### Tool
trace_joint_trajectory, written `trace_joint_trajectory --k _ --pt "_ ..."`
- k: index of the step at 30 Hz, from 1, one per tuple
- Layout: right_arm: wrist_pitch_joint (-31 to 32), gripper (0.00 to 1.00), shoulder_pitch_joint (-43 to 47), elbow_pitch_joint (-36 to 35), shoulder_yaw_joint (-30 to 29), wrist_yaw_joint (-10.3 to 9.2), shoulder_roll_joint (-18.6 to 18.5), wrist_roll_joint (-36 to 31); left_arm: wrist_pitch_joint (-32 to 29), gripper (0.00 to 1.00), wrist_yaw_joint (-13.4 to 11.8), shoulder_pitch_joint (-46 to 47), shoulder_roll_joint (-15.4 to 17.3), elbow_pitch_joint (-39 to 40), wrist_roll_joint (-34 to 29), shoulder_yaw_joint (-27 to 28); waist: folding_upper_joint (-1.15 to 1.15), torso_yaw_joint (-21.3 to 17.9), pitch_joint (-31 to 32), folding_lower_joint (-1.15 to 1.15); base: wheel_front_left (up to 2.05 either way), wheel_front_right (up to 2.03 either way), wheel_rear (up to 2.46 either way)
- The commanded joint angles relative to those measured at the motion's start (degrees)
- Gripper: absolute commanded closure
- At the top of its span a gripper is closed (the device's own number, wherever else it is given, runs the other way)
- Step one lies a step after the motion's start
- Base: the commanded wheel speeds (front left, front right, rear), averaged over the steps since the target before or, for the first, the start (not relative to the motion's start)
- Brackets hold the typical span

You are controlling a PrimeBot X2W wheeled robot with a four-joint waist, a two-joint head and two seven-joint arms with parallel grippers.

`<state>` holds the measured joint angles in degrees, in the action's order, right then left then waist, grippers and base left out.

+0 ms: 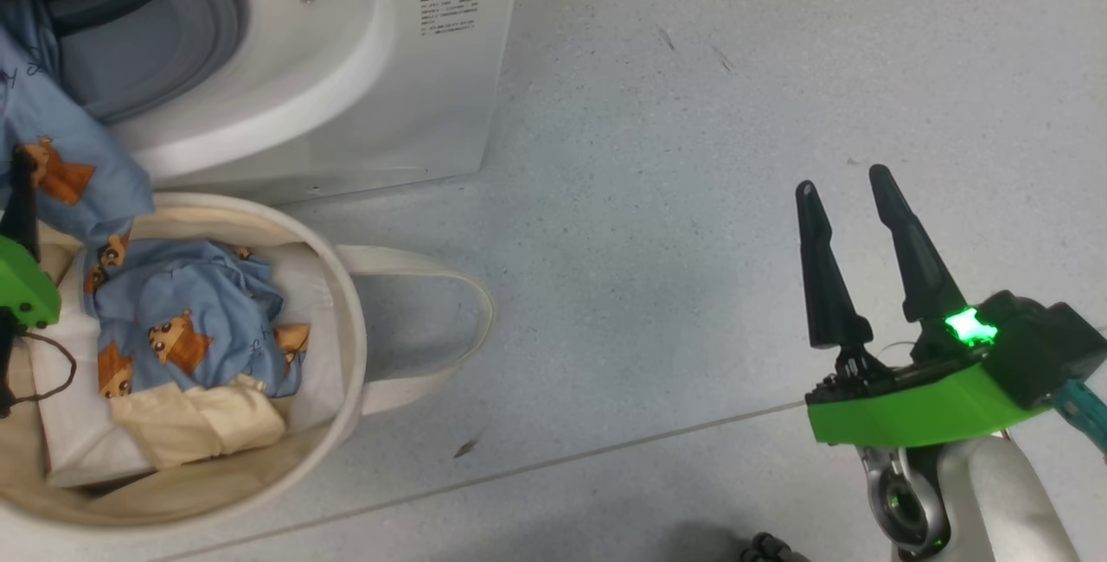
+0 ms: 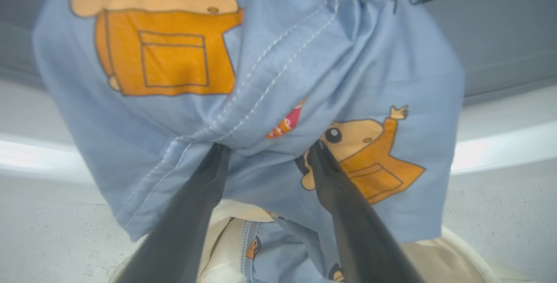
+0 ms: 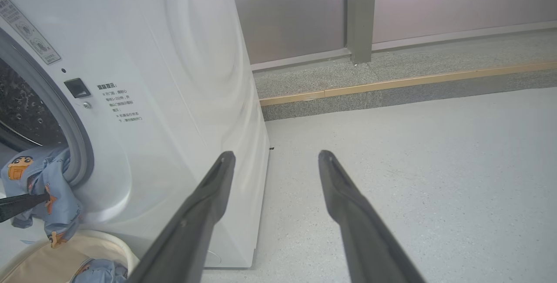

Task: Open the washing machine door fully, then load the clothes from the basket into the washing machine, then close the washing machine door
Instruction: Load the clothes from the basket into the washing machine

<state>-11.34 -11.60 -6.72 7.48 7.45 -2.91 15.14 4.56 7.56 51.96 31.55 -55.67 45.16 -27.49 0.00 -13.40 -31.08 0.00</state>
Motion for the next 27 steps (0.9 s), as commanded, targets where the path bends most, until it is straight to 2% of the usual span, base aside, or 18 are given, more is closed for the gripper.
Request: trace_joint_trajectory --k 1,15,27 --pt "-0.57 0.0 -0.04 -2.02 0.71 0.03 0.02 -0.21 1.59 1.0 -0.09 1.55 3.84 0.93 0.93 0.78 0.0 0.09 0.18 0.0 0.0 0.0 0.0" --pt "-0.02 0.0 -0.07 -1.36 0.42 0.03 0.02 -0.32 7.43 1.0 -0.08 0.34 5.64 3.74 8.28 -6.09 0.0 1.41 2.88 0.0 0.0 0.0 0.0" --pt "0.14 0.0 -0.2 -1.91 0.68 0.03 0.03 0.12 9.93 1.0 -0.08 6.81 9.49 11.3 8.95 -7.31 0.0 1.17 1.78 0.0 0.0 0.0 0.0"
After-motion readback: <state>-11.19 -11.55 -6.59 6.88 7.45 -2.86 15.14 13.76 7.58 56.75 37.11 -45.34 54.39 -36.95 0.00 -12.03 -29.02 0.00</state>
